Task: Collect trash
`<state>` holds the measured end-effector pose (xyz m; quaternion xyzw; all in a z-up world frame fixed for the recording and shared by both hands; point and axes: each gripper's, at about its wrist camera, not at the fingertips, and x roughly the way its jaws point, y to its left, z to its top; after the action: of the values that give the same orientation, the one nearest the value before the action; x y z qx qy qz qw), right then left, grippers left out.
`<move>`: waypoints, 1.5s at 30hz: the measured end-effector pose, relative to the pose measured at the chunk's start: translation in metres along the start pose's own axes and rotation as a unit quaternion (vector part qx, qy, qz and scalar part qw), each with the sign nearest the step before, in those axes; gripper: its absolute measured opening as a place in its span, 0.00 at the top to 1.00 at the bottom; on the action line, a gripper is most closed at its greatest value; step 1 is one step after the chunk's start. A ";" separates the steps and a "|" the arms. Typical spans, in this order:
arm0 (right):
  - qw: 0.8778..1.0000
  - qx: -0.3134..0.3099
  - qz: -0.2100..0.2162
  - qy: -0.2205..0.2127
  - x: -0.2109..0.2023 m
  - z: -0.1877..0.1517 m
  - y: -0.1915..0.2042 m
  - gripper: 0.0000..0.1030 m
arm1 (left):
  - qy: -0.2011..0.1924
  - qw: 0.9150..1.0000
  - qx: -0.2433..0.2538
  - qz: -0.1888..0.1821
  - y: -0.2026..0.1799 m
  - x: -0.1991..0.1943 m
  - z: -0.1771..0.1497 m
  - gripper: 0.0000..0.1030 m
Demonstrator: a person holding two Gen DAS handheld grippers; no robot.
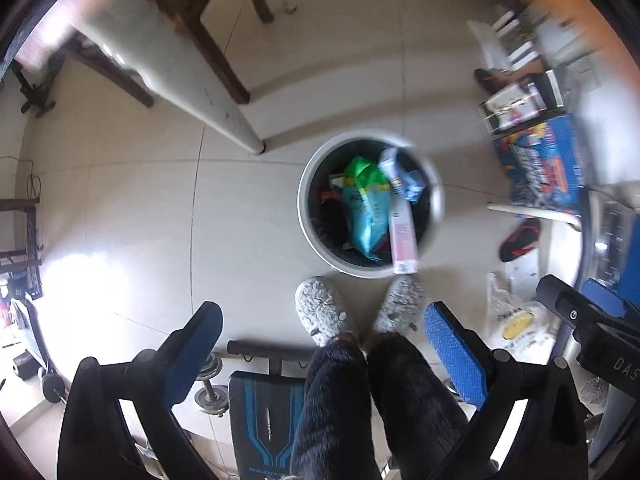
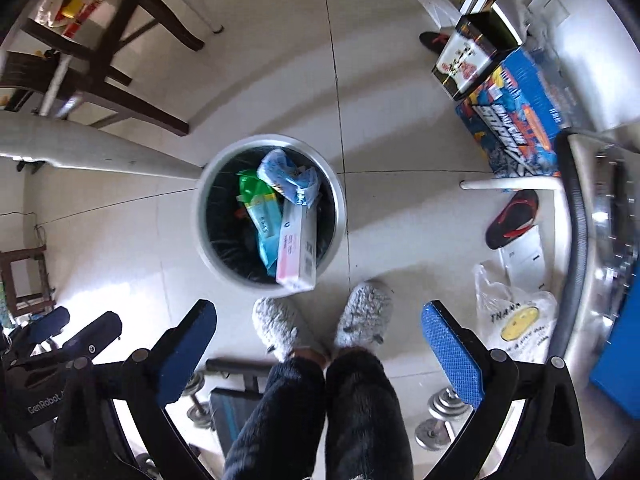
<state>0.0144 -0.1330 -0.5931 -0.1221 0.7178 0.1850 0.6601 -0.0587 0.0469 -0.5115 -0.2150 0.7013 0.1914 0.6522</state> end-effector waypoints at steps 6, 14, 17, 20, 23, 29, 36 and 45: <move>0.999 0.002 0.032 -0.013 -0.117 -0.016 -0.002 0.00 | -0.036 0.999 0.008 -0.023 -0.006 -0.114 -0.011 0.00; 0.995 -0.013 0.099 -0.028 -0.283 -0.030 0.002 0.00 | -0.077 0.993 0.004 -0.087 -0.009 -0.248 -0.023 0.00; 0.992 -0.028 0.117 -0.036 -0.338 -0.034 0.007 0.00 | -0.085 0.990 0.000 -0.117 -0.008 -0.286 -0.029 0.00; 0.988 -0.042 0.139 -0.043 -0.385 -0.037 0.010 0.00 | -0.092 0.986 0.001 -0.139 -0.008 -0.324 -0.037 0.00; 0.985 -0.058 0.155 -0.053 -0.425 -0.043 0.014 0.00 | -0.099 0.983 -0.002 -0.156 -0.005 -0.351 -0.047 0.00; 0.980 -0.079 0.175 -0.057 -0.478 -0.061 0.023 0.00 | -0.108 0.979 -0.006 -0.172 0.000 -0.388 -0.063 0.00; 0.979 -0.092 0.170 -0.058 -0.504 -0.077 0.028 0.00 | -0.117 0.979 0.008 -0.170 0.001 -0.410 -0.074 0.00; 0.980 -0.088 0.164 -0.066 -0.511 -0.077 0.026 0.00 | -0.123 0.977 0.016 -0.172 -0.001 -0.417 -0.073 0.00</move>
<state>-0.0150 -0.1776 -0.0781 -0.0480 0.6638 0.3605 0.6535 -0.0954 0.0281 -0.0905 -0.2966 0.5714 0.0897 0.7599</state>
